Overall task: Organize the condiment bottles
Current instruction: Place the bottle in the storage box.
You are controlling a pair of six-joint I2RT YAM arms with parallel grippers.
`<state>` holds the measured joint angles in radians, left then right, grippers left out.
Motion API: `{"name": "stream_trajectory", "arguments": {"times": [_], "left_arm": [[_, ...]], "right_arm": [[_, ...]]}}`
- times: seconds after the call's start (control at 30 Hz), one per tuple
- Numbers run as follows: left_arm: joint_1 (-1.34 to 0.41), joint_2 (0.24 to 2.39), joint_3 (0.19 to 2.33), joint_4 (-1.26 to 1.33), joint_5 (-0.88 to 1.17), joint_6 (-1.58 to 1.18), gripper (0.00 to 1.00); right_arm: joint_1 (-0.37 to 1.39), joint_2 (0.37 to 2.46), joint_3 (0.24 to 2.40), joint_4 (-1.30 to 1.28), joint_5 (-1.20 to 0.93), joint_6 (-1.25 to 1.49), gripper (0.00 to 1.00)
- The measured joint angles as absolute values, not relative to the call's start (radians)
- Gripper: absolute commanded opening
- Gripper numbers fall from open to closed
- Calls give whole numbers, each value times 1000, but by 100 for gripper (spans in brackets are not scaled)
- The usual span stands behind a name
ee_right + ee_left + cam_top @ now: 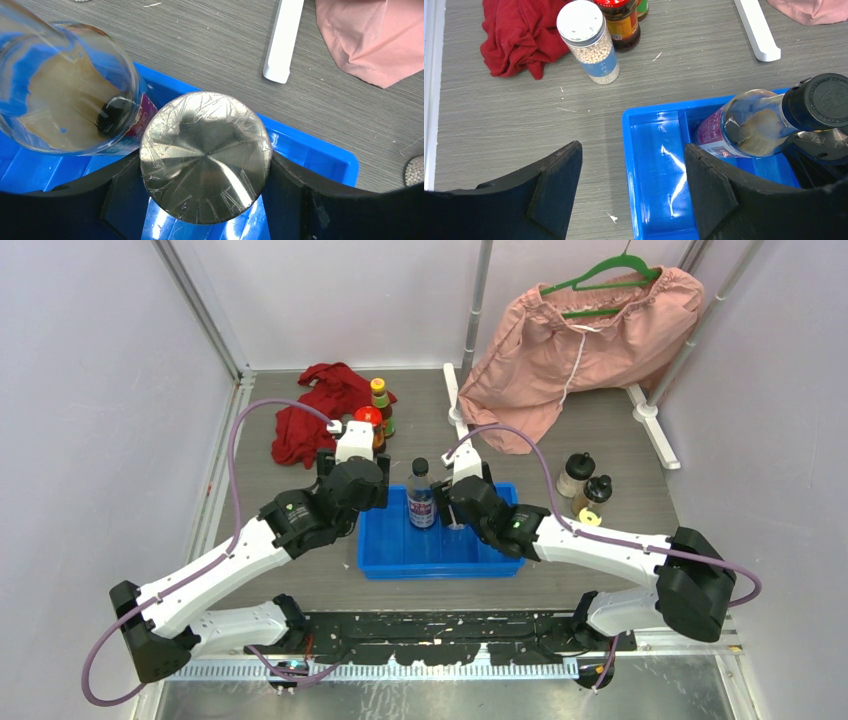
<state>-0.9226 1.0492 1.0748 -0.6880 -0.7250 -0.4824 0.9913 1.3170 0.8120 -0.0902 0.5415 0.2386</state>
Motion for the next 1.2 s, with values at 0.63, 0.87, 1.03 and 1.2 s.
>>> {"name": "stream_trajectory", "arguments": {"times": [0.63, 0.87, 1.03, 1.2], "left_arm": [[-923, 1060, 1074, -685, -724, -482, 75], [-923, 1061, 1074, -685, -724, -482, 75], [-923, 1061, 1072, -683, -724, -484, 75], [-923, 1061, 1058, -680, -722, -487, 75]], "right_arm": [[991, 1302, 787, -65, 541, 241, 82], [991, 1302, 785, -61, 538, 240, 82], [991, 1294, 774, -59, 535, 240, 82], [991, 1275, 768, -61, 528, 241, 82]]}}
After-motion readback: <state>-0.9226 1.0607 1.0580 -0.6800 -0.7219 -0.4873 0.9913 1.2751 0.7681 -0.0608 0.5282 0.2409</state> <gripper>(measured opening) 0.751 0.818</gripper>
